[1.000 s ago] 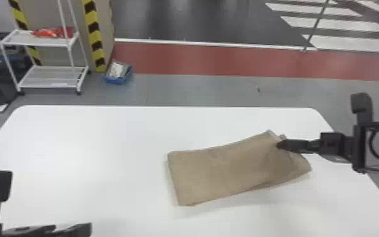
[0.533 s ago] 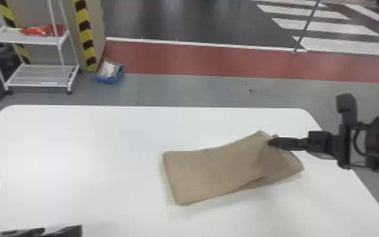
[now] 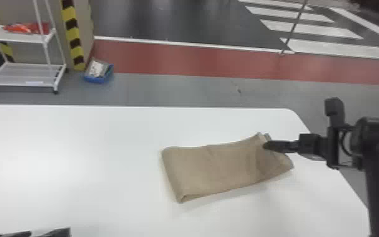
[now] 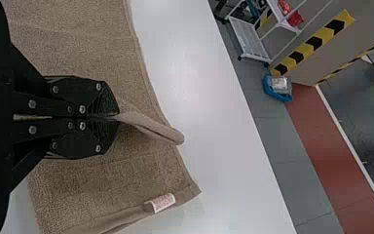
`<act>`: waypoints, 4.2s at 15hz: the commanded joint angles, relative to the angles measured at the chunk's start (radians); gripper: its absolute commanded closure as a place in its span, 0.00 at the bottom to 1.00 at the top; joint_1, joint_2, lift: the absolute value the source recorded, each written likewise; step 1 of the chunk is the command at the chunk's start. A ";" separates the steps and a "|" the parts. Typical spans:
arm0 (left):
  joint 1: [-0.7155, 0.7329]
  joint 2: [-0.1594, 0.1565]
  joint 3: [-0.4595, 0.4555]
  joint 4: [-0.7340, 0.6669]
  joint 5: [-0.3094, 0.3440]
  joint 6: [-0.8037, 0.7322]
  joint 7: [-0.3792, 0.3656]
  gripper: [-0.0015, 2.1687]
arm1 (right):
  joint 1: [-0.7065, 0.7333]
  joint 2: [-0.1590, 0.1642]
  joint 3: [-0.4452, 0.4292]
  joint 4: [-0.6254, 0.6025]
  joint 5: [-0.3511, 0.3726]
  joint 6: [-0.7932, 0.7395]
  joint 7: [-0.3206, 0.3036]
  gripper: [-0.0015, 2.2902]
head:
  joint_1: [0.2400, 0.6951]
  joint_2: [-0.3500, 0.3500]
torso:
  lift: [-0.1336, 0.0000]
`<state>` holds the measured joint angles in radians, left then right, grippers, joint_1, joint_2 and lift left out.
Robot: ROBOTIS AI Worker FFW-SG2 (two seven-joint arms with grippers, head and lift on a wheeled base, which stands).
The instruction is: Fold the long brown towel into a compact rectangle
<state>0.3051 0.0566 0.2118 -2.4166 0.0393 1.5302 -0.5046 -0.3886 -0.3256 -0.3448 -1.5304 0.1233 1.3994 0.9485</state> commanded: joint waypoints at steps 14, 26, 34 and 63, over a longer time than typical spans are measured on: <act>-0.008 0.002 -0.014 0.036 -0.009 -0.018 0.005 0.04 | -0.036 -0.102 -0.039 0.107 0.019 -0.078 0.004 0.55 | 1.00 0.12 | 0.07; -0.011 0.003 -0.023 0.028 -0.010 -0.015 0.003 0.04 | -0.029 -0.124 -0.103 0.165 -0.002 -0.093 -0.020 0.55 | 1.00 0.06 | 0.07; -0.008 0.003 -0.014 0.027 -0.018 -0.003 0.003 0.04 | -0.047 -0.171 -0.120 0.185 -0.011 -0.072 -0.028 0.55 | 1.00 0.03 | 0.07; 0.012 0.005 -0.003 0.034 -0.015 -0.018 0.000 0.04 | -0.122 -0.176 0.043 0.510 0.124 -0.397 -0.116 0.38 | 1.00 0.00 | 0.07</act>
<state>0.3170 0.0613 0.2077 -2.3823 0.0237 1.5124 -0.5046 -0.5100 -0.5037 -0.2996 -1.0202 0.2537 0.9995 0.8286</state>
